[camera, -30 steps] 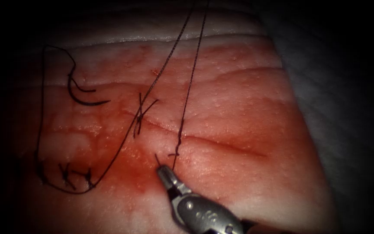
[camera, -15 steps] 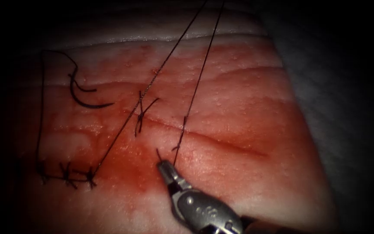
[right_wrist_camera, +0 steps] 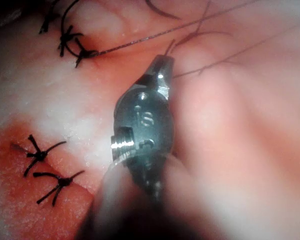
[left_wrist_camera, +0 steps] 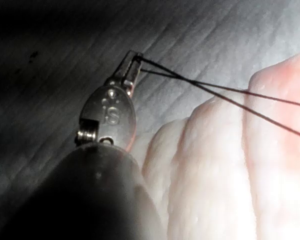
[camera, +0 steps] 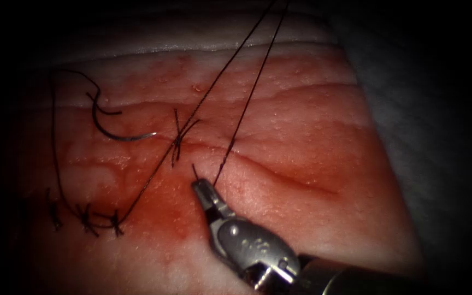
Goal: Wound Closure
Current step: Tension the suture by pulling up the left needle driver and down with the right needle driver, then loop the suture a single time around the right tool clockwise, then use the left gripper to move the suture out of the way, then re-grasp the suture loop.
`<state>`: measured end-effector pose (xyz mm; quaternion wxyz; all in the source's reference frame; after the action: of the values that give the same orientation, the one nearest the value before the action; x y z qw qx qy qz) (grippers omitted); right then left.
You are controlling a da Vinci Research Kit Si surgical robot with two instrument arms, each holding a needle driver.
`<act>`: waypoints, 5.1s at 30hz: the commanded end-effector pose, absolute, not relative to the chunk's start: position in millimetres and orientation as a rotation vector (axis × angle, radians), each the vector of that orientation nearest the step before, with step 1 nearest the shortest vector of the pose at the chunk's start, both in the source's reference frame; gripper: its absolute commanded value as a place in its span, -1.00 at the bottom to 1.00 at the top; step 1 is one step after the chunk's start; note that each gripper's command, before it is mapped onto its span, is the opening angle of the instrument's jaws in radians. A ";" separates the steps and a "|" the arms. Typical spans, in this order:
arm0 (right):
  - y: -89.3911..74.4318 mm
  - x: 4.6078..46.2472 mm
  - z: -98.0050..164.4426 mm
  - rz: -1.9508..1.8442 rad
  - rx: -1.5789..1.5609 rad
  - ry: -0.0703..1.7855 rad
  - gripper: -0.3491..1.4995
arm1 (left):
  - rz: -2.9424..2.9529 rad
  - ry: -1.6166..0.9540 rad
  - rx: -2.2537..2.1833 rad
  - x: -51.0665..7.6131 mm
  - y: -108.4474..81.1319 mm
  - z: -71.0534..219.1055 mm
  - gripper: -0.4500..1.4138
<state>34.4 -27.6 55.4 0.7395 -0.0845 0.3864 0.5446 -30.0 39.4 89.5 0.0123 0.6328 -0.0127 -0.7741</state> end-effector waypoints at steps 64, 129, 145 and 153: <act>-17.6 26.0 54.4 0.773 0.007 1.057 -1.00 | -1.716 0.660 2.110 -6.6 11.2 52.9 -1.00; -9.9 27.5 55.9 0.643 0.953 1.734 -1.00 | -1.923 0.498 2.549 -11.9 11.8 70.4 -1.00; -13.2 25.9 57.7 0.361 1.036 1.618 -1.00 | -1.826 0.843 2.586 -9.3 14.3 73.7 -1.00; -13.1 25.6 57.5 0.383 1.025 1.628 -1.00 | -1.826 0.836 2.566 -9.7 14.7 75.7 -1.00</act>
<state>24.7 -13.2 57.1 0.5569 0.4345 0.6887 0.1635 -9.2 14.3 75.5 -0.0579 0.7856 0.2575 -0.5596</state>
